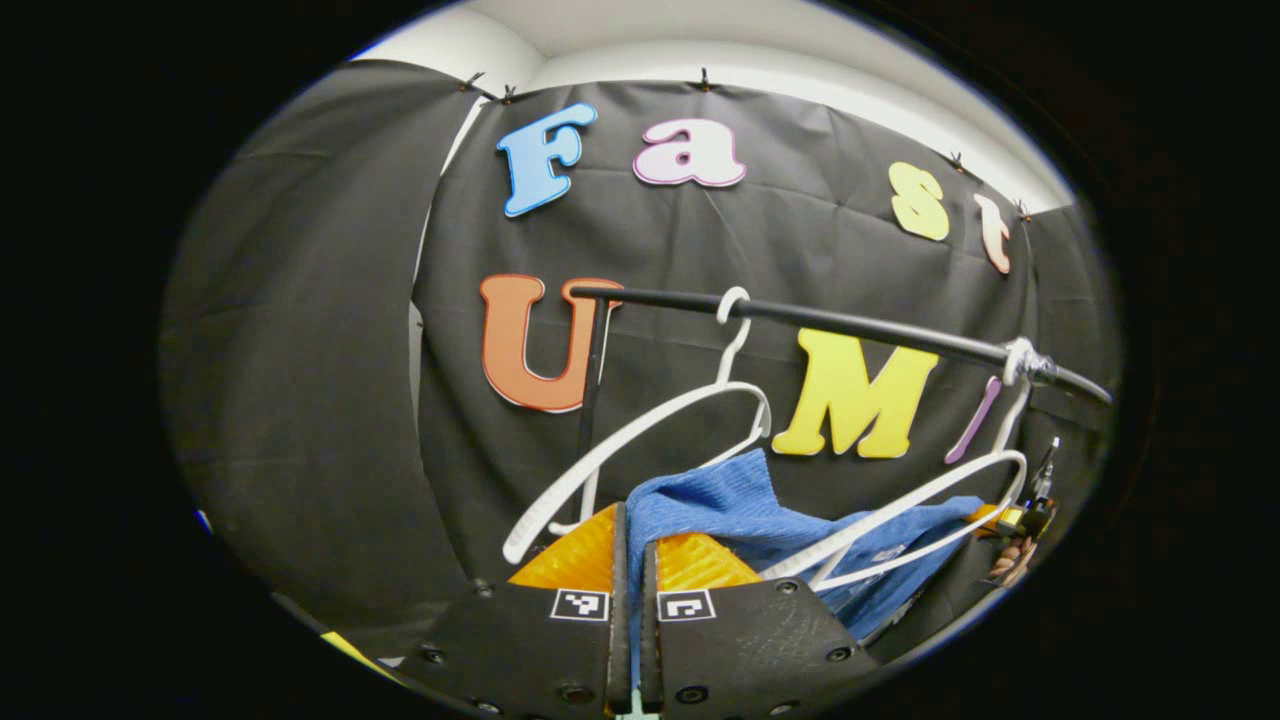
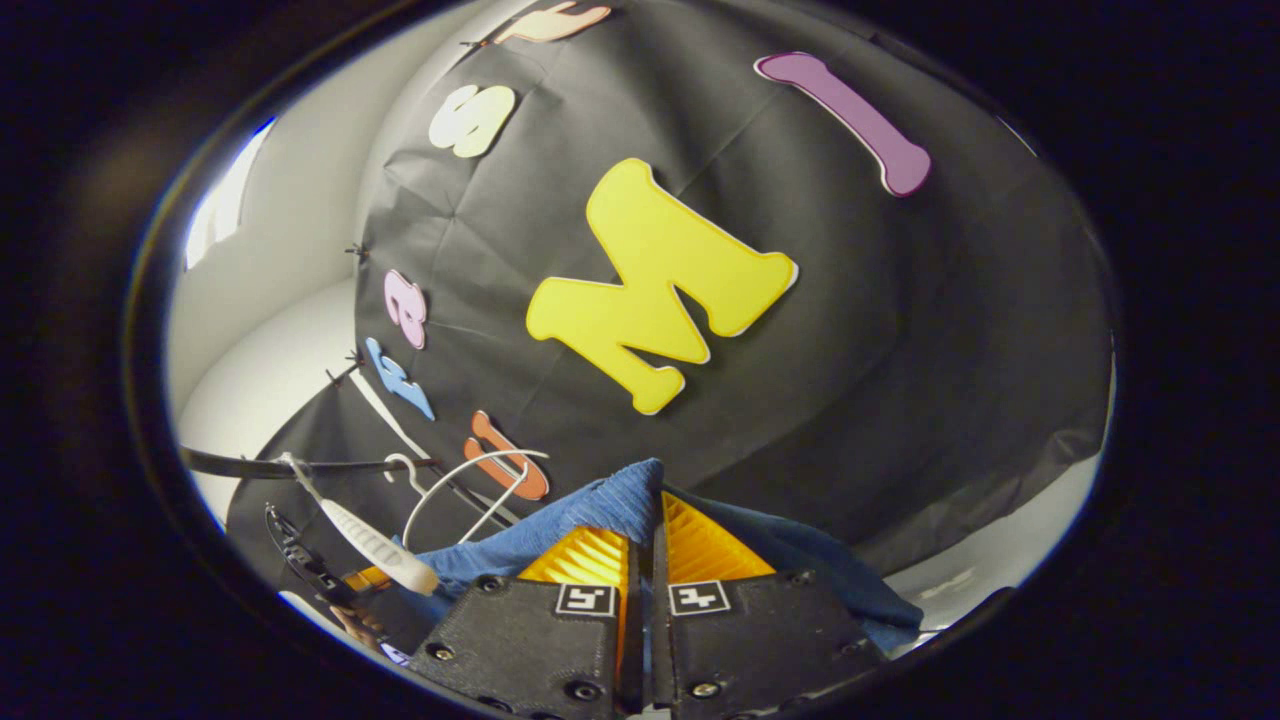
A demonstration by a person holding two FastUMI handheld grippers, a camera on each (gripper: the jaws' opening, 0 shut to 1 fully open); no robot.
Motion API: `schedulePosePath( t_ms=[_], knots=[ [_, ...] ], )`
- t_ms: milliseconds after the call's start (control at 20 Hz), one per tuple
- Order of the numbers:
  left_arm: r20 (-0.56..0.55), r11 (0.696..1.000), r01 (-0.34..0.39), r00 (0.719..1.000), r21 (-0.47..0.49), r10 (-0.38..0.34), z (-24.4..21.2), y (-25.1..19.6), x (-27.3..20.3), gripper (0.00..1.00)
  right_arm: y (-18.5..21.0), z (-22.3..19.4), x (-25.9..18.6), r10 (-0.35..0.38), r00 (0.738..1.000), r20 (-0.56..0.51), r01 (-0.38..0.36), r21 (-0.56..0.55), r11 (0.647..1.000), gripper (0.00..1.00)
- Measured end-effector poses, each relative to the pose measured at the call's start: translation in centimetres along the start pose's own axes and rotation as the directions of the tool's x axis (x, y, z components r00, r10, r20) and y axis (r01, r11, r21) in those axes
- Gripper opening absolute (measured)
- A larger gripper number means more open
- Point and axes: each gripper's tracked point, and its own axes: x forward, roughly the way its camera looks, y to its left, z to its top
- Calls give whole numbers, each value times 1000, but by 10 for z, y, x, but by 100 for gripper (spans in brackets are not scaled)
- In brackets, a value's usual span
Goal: Grasp the clothes on the hanger with both hands and then place them into the laundry hamper below.
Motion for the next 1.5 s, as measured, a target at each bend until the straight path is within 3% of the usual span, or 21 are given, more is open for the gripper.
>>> schedulePosePath(
  t_ms=[500,850,1500],
  knots=[
    [-107,999,-25,994,-47,20,-79,2,-13,4,-26,-51,-12,-78,994,-70,81,39,996,6],
    [-146,999,4,989,-49,-11,-114,-13,-32,4,-23,-94,-19,-99,987,-127,107,52,993,7],
    [-120,979,204,971,-26,-206,-124,-60,-89,4,69,-199,-64,-8,971,-239,7,-5,1000,6]
  ],
)
